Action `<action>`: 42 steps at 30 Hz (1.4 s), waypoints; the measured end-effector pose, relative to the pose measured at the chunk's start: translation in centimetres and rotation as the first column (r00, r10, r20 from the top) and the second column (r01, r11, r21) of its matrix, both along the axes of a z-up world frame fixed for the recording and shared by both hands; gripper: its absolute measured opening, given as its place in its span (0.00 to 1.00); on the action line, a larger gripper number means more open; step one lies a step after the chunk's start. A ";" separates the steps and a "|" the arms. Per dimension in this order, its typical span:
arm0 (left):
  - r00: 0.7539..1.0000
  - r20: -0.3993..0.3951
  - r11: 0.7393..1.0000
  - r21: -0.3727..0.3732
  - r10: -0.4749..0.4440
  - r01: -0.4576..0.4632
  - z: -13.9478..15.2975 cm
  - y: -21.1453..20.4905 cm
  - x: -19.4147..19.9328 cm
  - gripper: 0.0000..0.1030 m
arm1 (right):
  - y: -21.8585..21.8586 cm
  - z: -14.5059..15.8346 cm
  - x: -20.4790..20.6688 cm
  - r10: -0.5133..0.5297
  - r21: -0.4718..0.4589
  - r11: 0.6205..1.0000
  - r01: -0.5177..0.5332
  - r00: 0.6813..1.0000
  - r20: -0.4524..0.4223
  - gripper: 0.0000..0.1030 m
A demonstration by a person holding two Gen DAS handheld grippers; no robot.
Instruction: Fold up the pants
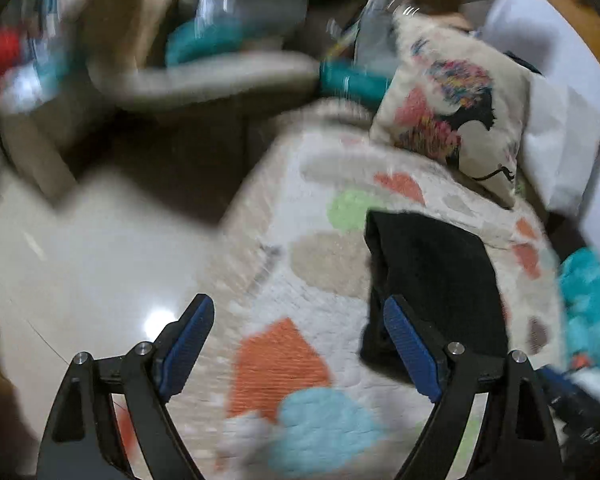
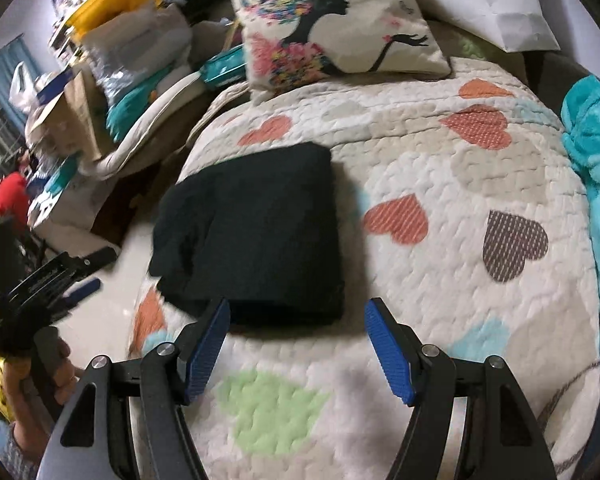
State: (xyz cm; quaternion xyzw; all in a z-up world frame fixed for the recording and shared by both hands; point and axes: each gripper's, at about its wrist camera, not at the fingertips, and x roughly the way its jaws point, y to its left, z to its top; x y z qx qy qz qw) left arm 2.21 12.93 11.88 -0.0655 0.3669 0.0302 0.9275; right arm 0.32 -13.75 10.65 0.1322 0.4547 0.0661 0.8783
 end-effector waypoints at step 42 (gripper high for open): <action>0.991 0.133 0.992 0.128 -0.033 0.016 7.3 -7.1 -14.2 1.00 | 3.6 4.5 -10.2 0.013 -0.231 0.972 0.045 0.971 0.240 0.78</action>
